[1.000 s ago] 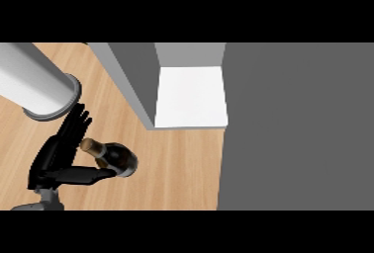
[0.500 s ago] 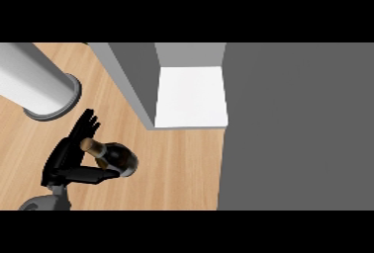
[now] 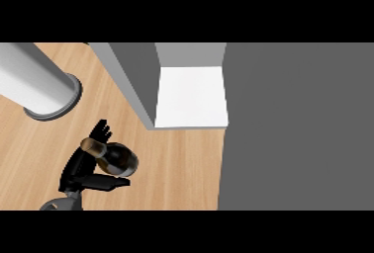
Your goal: Pick up the wine, place it into the cabinet and close the cabinet
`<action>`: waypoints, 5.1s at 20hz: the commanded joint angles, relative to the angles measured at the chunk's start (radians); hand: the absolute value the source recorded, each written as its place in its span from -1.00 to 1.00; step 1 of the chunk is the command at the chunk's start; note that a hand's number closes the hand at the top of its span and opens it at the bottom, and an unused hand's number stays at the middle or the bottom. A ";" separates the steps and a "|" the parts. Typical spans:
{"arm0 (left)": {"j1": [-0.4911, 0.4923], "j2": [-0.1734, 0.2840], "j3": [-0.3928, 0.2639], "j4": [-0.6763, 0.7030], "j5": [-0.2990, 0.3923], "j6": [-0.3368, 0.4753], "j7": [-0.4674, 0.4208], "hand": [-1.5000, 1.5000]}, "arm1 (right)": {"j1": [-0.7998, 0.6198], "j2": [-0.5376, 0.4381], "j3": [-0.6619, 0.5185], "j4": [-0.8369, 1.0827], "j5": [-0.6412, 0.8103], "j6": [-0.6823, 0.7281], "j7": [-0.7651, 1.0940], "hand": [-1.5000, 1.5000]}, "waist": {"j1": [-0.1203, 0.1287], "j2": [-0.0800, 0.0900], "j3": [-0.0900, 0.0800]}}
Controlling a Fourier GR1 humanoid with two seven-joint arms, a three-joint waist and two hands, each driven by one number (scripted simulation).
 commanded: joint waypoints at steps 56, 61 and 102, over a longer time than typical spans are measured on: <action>0.073 -0.123 -0.029 -0.049 0.257 -0.029 -0.378 1.00 | 0.018 0.002 -0.057 -0.212 -0.102 0.011 0.112 -1.00 | 0.015 -0.004 0.001; 0.119 -0.124 -0.175 -0.247 0.286 0.094 -0.250 1.00 | -0.012 0.008 -0.045 -0.187 -0.073 -0.002 0.137 -1.00 | 0.014 -0.002 0.001; -0.447 -0.124 -0.589 0.095 0.535 0.845 -0.151 1.00 | 0.054 0.026 -0.116 -0.181 -0.177 0.095 0.090 -1.00 | -0.021 0.005 0.000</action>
